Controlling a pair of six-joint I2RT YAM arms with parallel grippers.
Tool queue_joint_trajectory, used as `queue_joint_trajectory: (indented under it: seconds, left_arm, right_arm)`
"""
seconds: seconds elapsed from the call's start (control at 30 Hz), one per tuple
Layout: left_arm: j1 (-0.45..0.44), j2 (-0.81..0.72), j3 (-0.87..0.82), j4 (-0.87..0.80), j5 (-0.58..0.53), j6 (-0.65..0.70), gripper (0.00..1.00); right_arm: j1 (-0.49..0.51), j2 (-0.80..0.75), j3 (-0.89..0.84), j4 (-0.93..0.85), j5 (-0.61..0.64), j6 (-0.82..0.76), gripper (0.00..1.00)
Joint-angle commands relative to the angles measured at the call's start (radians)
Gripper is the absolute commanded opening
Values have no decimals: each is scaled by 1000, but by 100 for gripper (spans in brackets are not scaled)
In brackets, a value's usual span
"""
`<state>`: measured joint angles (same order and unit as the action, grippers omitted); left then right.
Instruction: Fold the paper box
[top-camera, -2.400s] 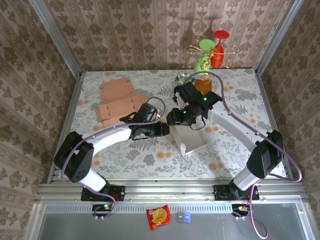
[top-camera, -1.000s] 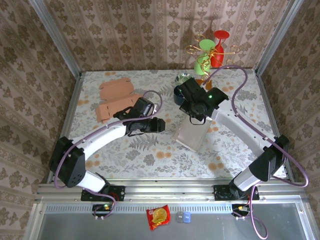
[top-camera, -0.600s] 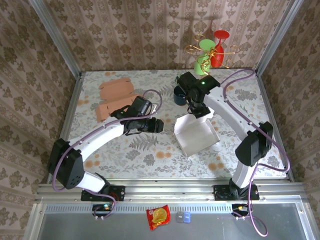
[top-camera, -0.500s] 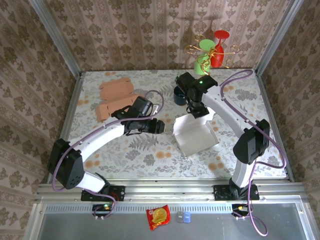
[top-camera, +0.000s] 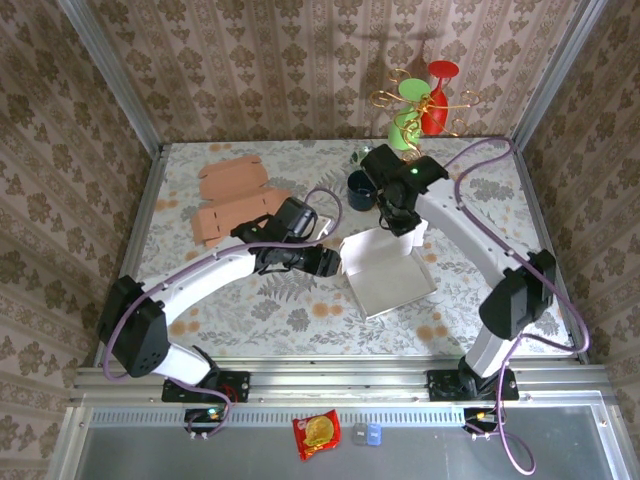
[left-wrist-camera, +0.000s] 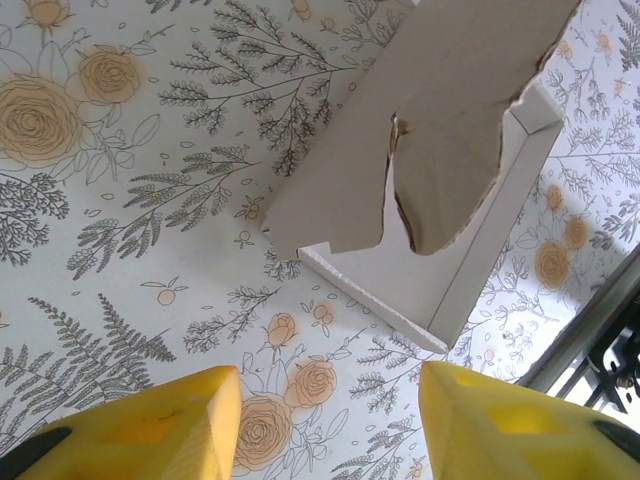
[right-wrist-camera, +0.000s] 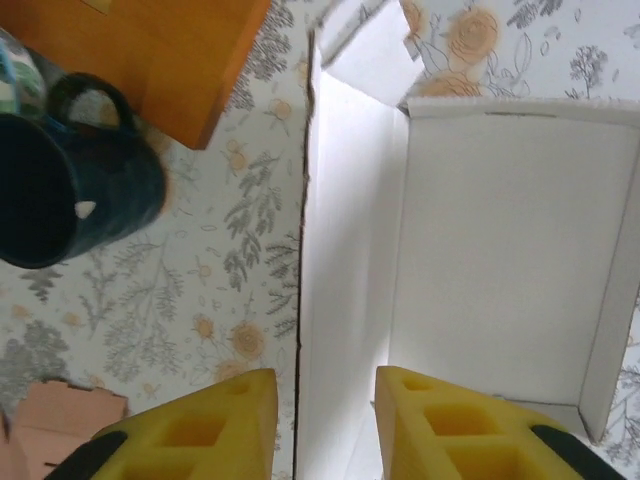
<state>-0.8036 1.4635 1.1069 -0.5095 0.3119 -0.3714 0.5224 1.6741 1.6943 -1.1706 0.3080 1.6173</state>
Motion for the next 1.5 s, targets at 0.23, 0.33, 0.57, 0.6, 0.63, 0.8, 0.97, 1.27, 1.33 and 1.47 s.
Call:
queue_joint_trajectory:
  seconds: [0.23,0.33,0.57,0.6,0.63,0.8,0.97,1.27,1.33,1.47]
  left_arm:
    - [-40,52,107,-31,-34,60,54]
    - [-50,91,151,-79,-86,61,53]
    - [-52,148,209,-123,-130,78,46]
    - [-52,157,219,-128,-127,82,44]
    - [-52,166,224,-130,-123,85,43]
    - [-57,203,246,-126,-115,91,38]
    - [-58,233,267,-134,-120,95,32]
    - [-65,255,284,-149,-138,114,13]
    - [-65,250,286,-160,-156,123,10]
    - [-61,248,305,-197,-171,155,5]
  right_arm:
    - [-178,-377,-323,459,-201,-926,51]
    - [-267,-439,-389,420,-324,-1123,51]
    - [-438,-465,-452,340,-471,-1227,48]
    - [-443,-465,-455,344,-481,-1226,48]
    - [-444,-463,-455,348,-487,-1225,48]
    - [-446,-447,-454,360,-514,-1212,46]
    - [-446,-442,-453,358,-521,-1216,46]
    - [-447,-442,-470,367,-547,-1215,44]
    - [-447,-444,-474,364,-550,-1223,43]
    - [-447,-446,-477,364,-566,-1242,44]
